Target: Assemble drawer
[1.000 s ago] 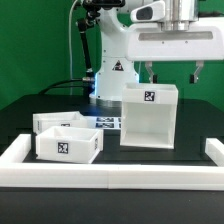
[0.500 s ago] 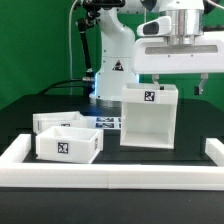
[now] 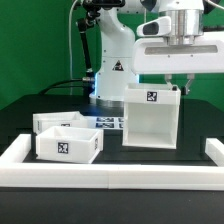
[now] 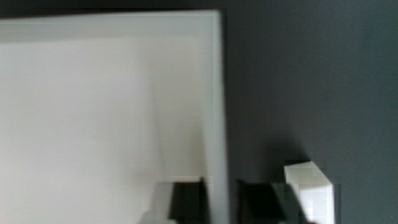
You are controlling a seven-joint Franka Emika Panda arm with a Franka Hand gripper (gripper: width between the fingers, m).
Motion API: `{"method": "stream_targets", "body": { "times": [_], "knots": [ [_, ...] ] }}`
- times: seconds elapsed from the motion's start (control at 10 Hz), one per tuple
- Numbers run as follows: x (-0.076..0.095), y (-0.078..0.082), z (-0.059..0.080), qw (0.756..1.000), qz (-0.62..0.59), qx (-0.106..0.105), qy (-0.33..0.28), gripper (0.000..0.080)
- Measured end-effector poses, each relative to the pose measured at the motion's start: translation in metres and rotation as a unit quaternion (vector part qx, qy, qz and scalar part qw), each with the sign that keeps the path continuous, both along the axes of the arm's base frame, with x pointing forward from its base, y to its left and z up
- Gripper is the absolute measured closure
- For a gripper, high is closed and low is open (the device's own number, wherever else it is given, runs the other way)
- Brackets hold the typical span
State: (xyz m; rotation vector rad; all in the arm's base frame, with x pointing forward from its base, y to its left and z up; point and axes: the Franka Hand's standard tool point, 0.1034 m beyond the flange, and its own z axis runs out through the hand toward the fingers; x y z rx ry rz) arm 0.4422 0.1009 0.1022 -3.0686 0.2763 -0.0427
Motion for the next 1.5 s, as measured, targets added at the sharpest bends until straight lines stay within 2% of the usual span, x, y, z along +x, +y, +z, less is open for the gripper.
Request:
{"method": "stream_targets", "body": {
  "times": [0.1, 0.7, 1.1, 1.5],
  "knots": [
    [0.000, 0.000, 0.000, 1.000, 0.000, 0.000, 0.000, 0.0763],
    [0.003, -0.001, 0.000, 1.000, 0.003, 0.000, 0.001, 0.0762],
    [0.056, -0.004, 0.001, 1.000, 0.013, 0.007, -0.004, 0.0762],
    [0.093, -0.007, 0.001, 0.998, 0.052, 0.012, -0.018, 0.0762]
  ]
}}
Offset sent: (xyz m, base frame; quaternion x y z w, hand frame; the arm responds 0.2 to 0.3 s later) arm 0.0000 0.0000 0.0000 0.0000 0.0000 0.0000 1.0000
